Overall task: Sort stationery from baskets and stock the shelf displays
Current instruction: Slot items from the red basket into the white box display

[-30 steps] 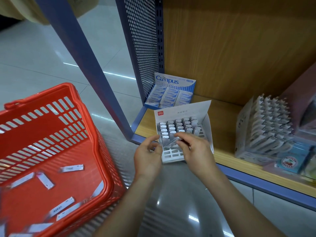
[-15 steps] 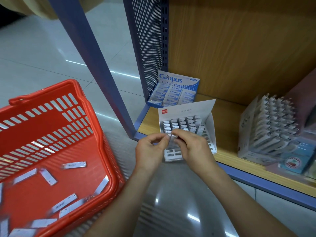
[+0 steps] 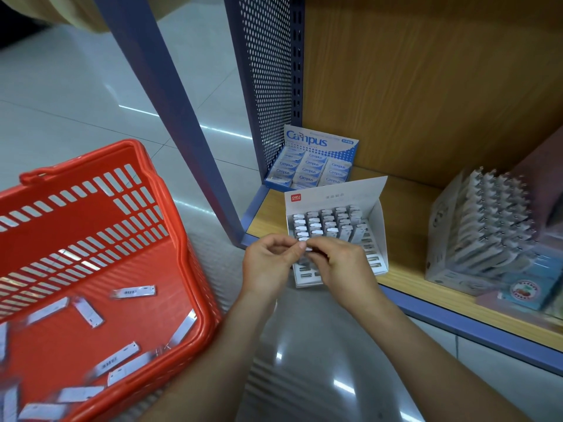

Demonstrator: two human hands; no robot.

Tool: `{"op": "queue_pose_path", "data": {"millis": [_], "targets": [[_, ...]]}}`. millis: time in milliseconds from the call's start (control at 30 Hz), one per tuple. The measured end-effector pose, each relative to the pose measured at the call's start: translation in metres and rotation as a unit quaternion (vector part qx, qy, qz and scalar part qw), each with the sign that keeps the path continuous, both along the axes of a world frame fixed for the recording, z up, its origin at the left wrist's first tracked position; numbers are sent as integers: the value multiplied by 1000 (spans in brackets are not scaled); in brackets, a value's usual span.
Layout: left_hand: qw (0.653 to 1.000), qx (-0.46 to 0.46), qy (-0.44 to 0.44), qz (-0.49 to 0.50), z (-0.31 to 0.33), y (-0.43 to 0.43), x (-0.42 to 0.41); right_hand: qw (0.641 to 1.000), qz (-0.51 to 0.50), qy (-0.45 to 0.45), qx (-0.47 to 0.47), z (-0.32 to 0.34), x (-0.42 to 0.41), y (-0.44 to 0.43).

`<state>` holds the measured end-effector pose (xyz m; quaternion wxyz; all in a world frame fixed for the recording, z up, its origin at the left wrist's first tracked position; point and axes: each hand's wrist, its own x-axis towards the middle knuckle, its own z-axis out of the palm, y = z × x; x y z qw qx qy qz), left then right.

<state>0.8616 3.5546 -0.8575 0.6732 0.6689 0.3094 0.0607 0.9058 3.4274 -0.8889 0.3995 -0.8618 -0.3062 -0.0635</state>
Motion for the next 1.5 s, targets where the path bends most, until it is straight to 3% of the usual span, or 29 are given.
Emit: {"op": "queue_pose_path", "data": {"millis": [200, 267, 300, 333, 400, 433, 467, 533, 700, 833, 900, 1033, 1100, 1167, 1300, 1500], "targets": [[999, 41, 18, 5, -3, 1, 3, 990, -48, 88, -97, 7, -3, 2], [999, 29, 23, 37, 4, -1, 3, 981, -97, 158, -61, 17, -10, -4], [997, -33, 19, 70, 6, 0, 2, 970, -117, 212, -19, 23, -14, -7], [985, -138, 8, 104, 10, 1, 0, 947, -118, 298, 27, 30, -20, -11], [931, -339, -23, 134, 18, -1, -5, 849, -52, 514, 110, 43, -34, -12], [912, -388, -33, 129, 19, -3, -9, 797, -19, 587, 144, 46, -41, -11], [902, -413, -40, 118, 20, -6, -12, 768, -3, 615, 177, 47, -45, -10], [907, -406, -60, 93, 19, -9, -16, 775, -22, 591, 222, 47, -47, -10], [972, -228, -54, -6, 15, -7, -28, 811, -99, 502, 283, 46, -38, -25], [974, -227, 8, 10, 9, -8, -34, 836, -85, 461, 286, 48, -32, -35], [962, -269, 52, 9, 6, -7, -33, 827, -73, 466, 307, 49, -28, -37], [939, -330, 95, -1, 4, -5, -28, 773, -11, 526, 354, 48, -17, -39], [948, -306, 92, 2, 4, -5, -24, 752, -13, 536, 384, 45, -13, -38], [972, -222, 79, 24, 2, -5, -21, 750, -42, 516, 411, 40, -10, -35], [996, -55, 52, 40, -9, 0, -20, 815, -80, 464, 338, 31, -10, -29], [998, 16, 48, -29, -16, -3, -22, 879, -104, 408, 223, 28, -7, -20]]}}
